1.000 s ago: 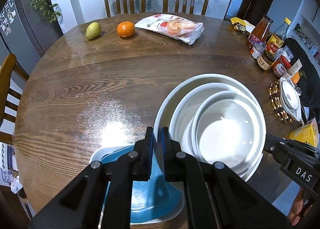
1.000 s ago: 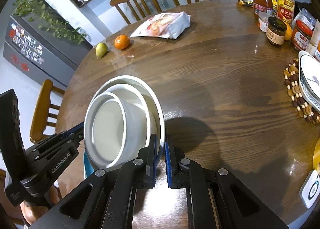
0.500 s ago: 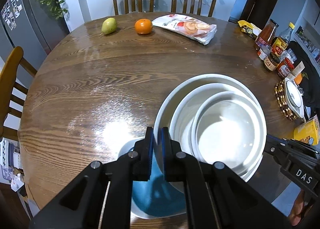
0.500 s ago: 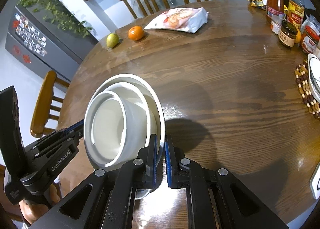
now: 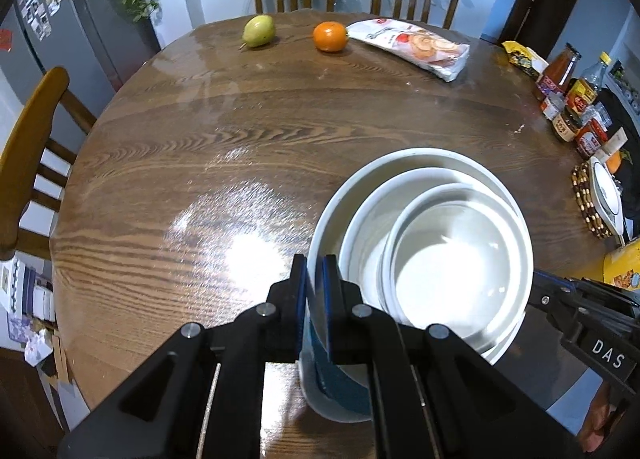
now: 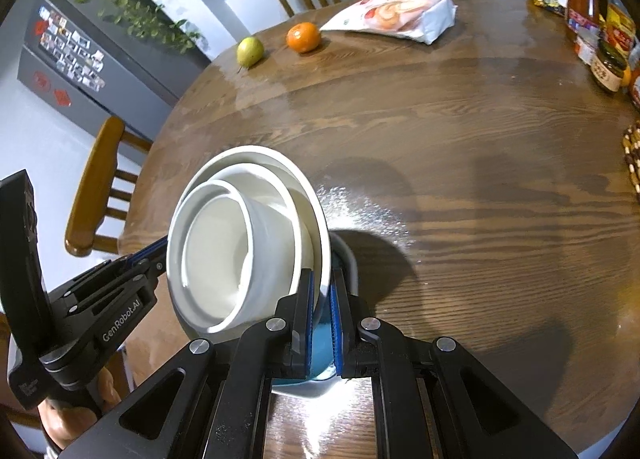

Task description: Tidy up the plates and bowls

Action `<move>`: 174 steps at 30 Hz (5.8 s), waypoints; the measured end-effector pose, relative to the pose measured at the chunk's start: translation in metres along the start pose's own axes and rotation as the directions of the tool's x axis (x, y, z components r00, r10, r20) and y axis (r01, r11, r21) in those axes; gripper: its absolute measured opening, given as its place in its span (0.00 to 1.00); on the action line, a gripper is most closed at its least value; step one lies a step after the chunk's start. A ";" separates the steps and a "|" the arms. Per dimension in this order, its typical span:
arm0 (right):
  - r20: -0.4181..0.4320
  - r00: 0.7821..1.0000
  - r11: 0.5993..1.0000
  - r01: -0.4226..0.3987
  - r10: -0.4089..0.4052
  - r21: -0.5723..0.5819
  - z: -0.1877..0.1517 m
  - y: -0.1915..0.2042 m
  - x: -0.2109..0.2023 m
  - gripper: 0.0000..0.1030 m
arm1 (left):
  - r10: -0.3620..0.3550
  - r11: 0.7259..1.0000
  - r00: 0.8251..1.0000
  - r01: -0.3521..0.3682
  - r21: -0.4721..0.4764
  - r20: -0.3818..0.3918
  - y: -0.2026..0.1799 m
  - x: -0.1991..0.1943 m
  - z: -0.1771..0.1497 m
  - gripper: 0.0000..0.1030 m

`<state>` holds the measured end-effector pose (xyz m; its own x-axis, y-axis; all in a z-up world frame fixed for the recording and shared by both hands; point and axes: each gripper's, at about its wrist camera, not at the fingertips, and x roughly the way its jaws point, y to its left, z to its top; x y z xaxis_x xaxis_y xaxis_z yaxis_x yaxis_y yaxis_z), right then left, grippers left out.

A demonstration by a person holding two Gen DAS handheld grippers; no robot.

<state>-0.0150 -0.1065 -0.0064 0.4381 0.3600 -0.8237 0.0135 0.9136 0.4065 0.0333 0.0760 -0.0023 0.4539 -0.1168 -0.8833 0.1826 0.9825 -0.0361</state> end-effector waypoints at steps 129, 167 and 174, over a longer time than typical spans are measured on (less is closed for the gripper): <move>-0.005 1.000 0.981 -0.003 0.002 -0.195 0.008 -0.002 -0.004 0.41 | 0.169 0.968 0.982 -0.150 -0.200 0.079 -0.009 -0.019 -0.017 0.74; 0.043 0.999 0.885 0.016 0.004 -0.466 -0.048 0.010 -0.017 0.99 | 0.164 0.979 0.980 -0.148 -0.142 0.110 -0.025 -0.038 -0.056 0.99; 0.035 0.999 0.883 0.039 -0.025 -0.468 -0.053 0.013 -0.011 0.99 | 0.161 0.979 0.985 -0.151 -0.139 0.068 -0.026 -0.030 -0.069 0.99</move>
<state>-0.0674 -0.0885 -0.0132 0.4691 0.3298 -0.8192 -0.3919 0.9090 0.1416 -0.0456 0.0636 -0.0067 0.5360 0.0334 -0.8436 -0.0107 0.9994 0.0327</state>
